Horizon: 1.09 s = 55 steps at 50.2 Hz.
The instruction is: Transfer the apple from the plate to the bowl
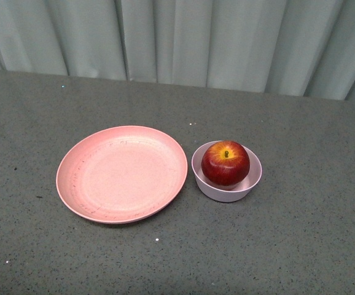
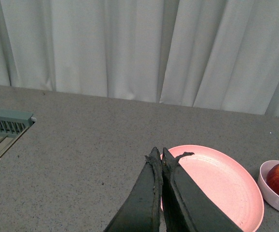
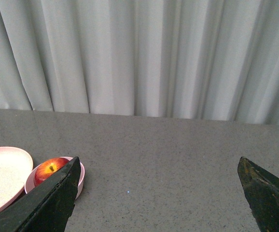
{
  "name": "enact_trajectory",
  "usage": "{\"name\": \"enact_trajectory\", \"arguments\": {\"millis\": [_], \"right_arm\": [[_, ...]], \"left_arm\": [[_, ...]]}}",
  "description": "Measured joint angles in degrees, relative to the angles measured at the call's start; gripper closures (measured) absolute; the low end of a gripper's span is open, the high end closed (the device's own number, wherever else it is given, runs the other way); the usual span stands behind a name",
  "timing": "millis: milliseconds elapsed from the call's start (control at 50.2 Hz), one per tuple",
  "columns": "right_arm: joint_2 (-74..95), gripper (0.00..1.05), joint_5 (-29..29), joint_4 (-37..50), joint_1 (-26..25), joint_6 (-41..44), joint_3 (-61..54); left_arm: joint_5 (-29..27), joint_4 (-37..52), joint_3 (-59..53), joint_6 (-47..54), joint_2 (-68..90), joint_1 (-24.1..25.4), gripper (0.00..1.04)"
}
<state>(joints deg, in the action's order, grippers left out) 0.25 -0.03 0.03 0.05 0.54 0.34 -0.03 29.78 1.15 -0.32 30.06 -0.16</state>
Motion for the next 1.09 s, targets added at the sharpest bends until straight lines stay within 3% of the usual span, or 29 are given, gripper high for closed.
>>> {"name": "enact_trajectory", "arguments": {"millis": [955, 1035, 1095], "right_arm": [[-0.02, 0.09, 0.0, 0.0, 0.0, -0.02, 0.0], [0.0, 0.09, 0.0, 0.0, 0.0, -0.02, 0.0], [0.0, 0.09, 0.0, 0.0, 0.0, -0.02, 0.0]], "left_arm": [[0.02, -19.61, -0.02, 0.04, -20.11, 0.02, 1.01], [0.02, -28.26, 0.0, 0.07, -26.77, 0.02, 1.01], [0.04, -29.33, 0.0, 0.07, -29.14, 0.02, 1.01]]}}
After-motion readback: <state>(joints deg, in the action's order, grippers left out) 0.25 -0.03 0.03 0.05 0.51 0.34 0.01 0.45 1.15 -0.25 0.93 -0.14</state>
